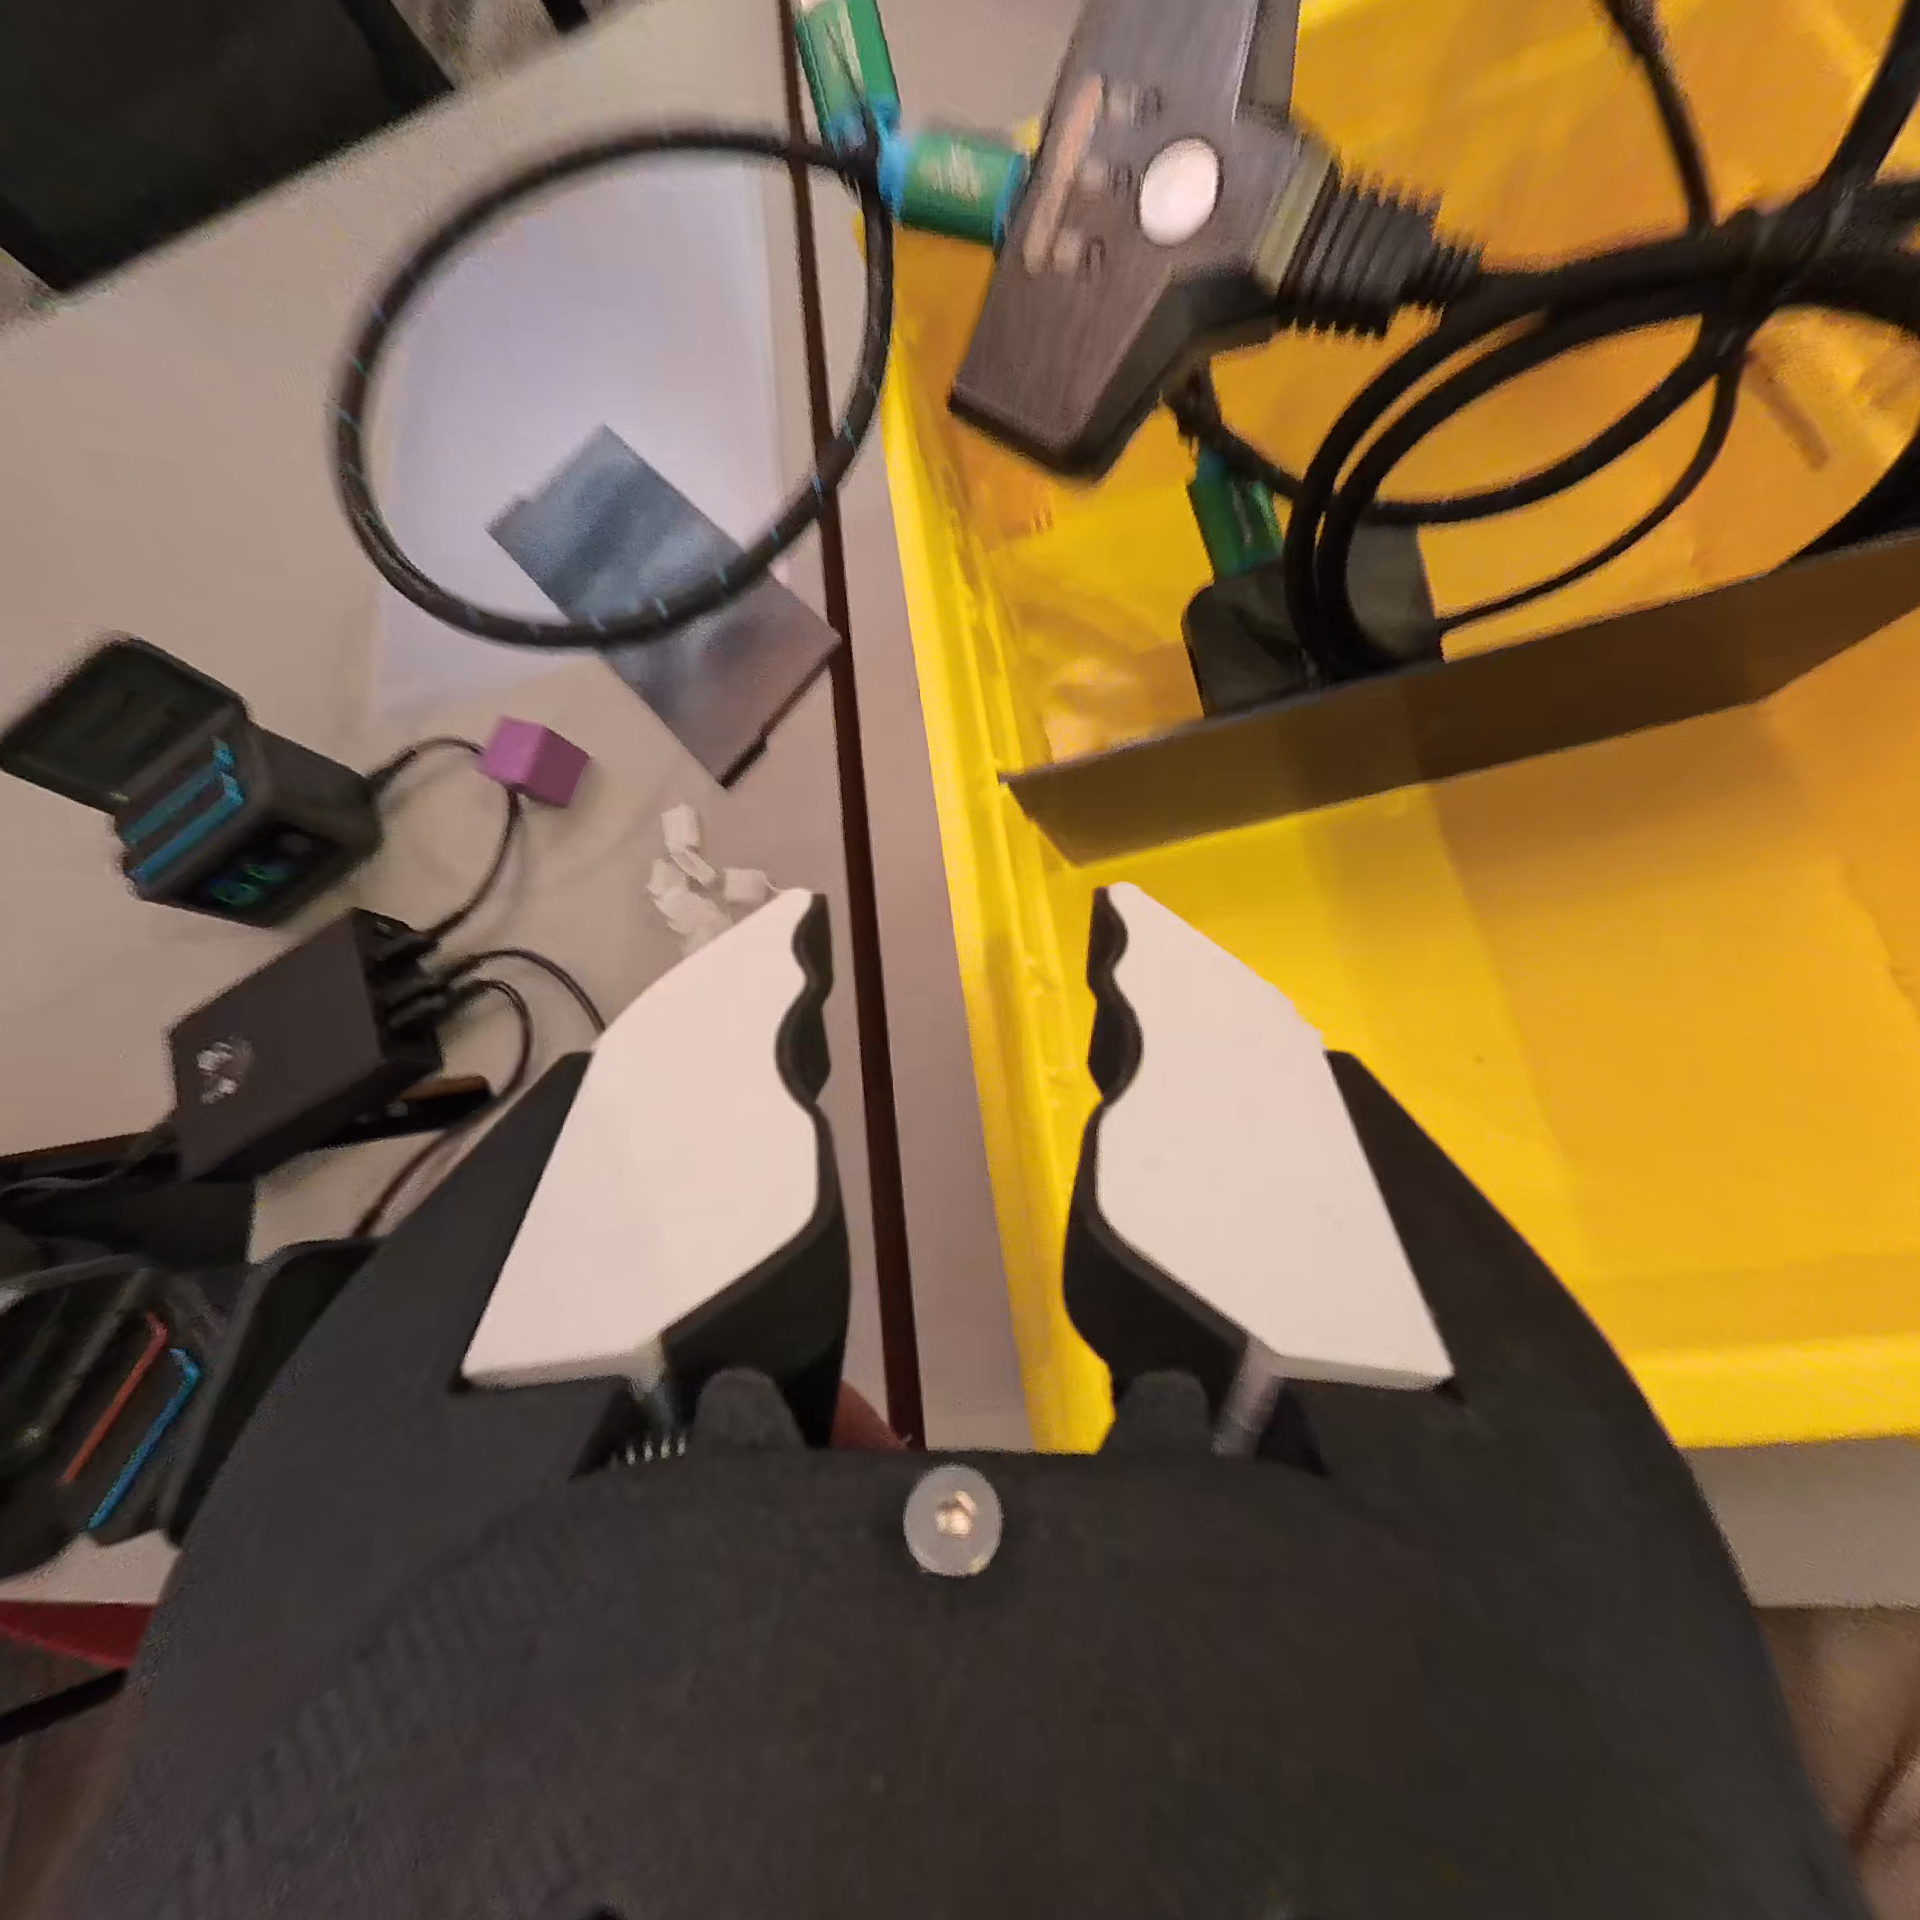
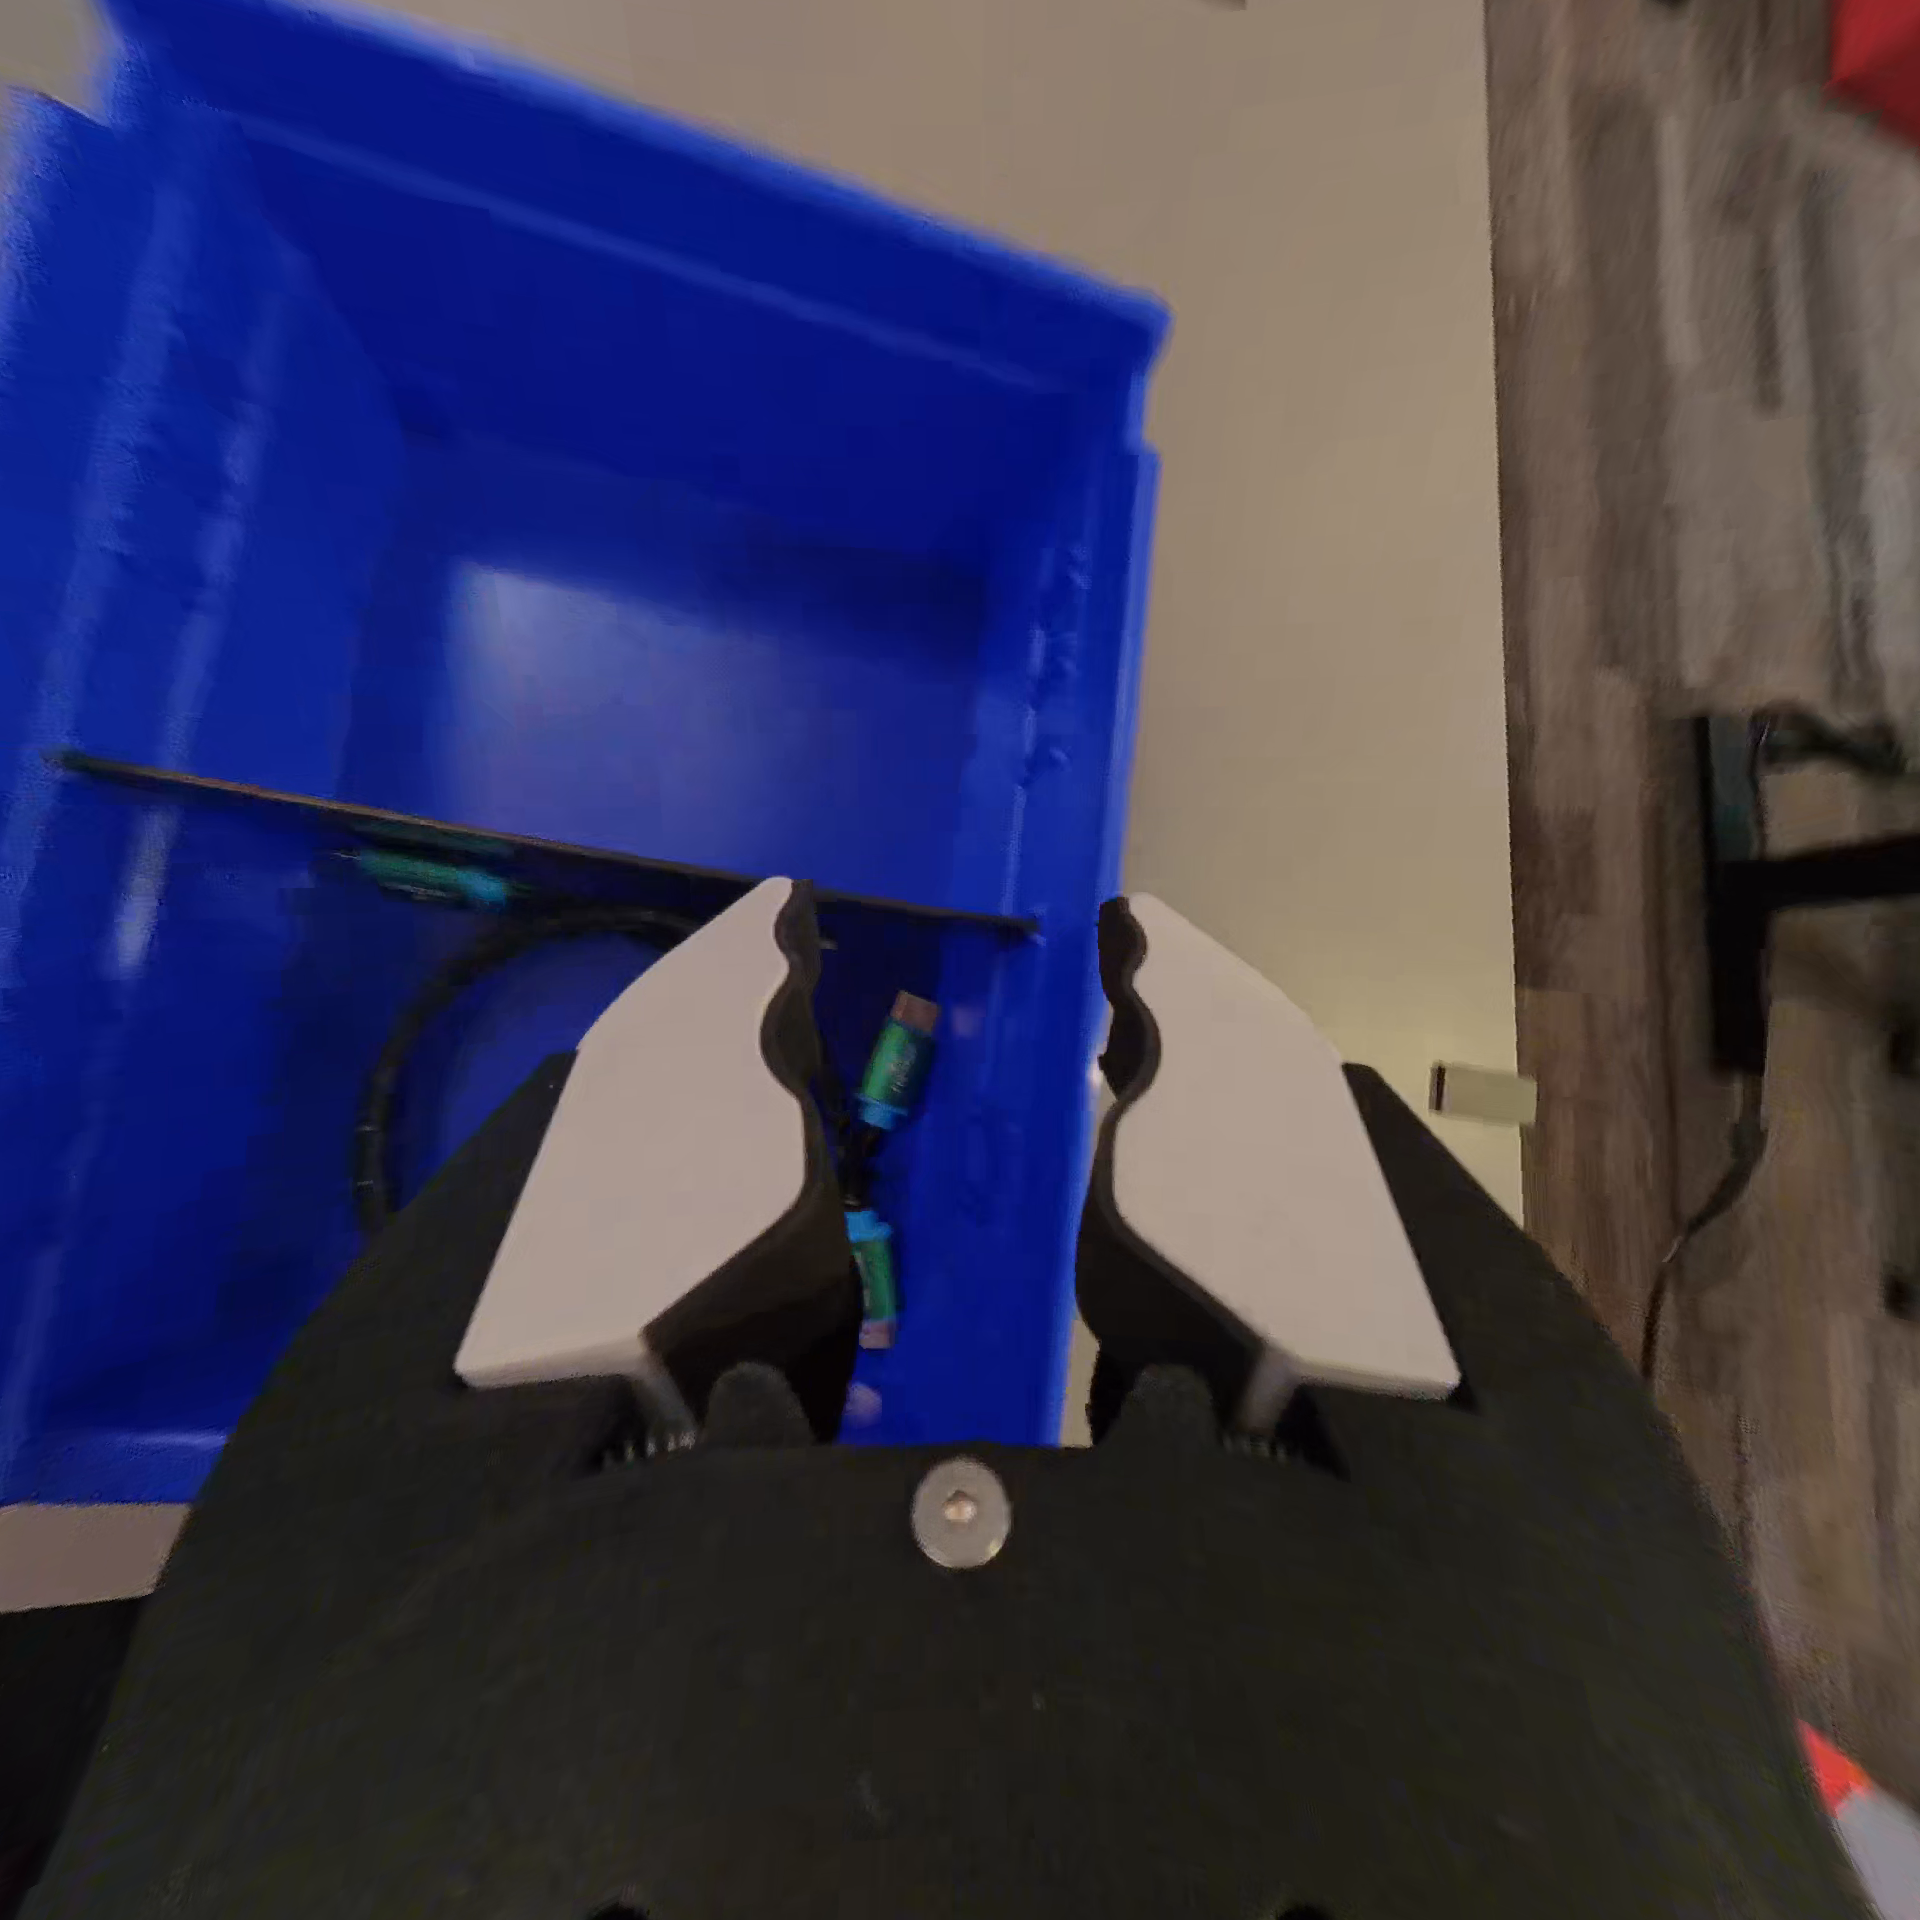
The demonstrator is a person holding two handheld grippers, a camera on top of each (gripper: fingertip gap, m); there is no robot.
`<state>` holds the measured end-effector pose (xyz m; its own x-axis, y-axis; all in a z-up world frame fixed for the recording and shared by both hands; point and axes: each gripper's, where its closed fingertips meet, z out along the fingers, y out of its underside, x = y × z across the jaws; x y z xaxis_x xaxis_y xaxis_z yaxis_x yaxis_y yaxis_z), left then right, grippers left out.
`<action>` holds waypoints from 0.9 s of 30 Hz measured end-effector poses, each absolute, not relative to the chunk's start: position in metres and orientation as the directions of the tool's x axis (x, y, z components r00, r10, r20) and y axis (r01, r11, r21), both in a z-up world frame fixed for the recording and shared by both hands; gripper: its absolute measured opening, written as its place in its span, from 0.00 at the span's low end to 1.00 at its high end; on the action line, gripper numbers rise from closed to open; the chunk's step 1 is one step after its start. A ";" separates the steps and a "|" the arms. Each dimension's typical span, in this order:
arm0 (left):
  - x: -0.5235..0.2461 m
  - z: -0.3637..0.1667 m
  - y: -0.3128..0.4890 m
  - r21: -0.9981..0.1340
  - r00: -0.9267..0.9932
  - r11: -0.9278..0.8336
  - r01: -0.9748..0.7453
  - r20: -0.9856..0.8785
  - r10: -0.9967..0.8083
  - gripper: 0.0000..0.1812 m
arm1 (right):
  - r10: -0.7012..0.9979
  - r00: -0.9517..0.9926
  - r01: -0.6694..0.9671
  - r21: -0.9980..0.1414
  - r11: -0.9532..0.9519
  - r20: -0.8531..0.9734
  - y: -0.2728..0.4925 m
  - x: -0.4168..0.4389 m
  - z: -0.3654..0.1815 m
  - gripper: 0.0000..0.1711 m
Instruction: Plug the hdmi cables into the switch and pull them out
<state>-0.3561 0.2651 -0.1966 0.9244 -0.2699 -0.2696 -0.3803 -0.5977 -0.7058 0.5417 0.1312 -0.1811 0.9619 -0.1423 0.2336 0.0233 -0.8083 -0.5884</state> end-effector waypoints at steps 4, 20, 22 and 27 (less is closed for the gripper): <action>-0.333 -0.156 0.280 -0.756 0.878 -0.449 -0.477 -0.386 -0.283 0.29 | -0.021 0.969 0.156 -0.683 -0.714 0.244 0.154 0.475 -0.144 0.28; -0.286 -0.192 0.385 -0.085 0.124 -0.106 -0.991 -0.892 -0.434 0.35 | 0.485 0.846 0.469 -0.746 -0.473 0.224 0.181 0.222 -0.150 0.25; -0.289 -0.199 0.394 -0.048 0.092 -0.110 -0.993 -0.893 -0.442 0.34 | 0.492 0.844 0.464 -0.752 -0.469 0.214 0.181 0.218 -0.153 0.25; -0.296 -0.204 0.412 0.078 -0.038 -0.115 -0.990 -0.947 -0.318 0.25 | 0.510 0.838 0.462 -0.752 -0.471 0.196 0.180 0.211 -0.163 0.24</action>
<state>-0.2962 0.4123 -0.2045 -0.0382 -0.3176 -0.9475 -0.9902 -0.1152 0.0785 0.2106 0.1799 -0.1631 0.8380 0.5095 0.1955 0.4618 -0.4711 -0.7516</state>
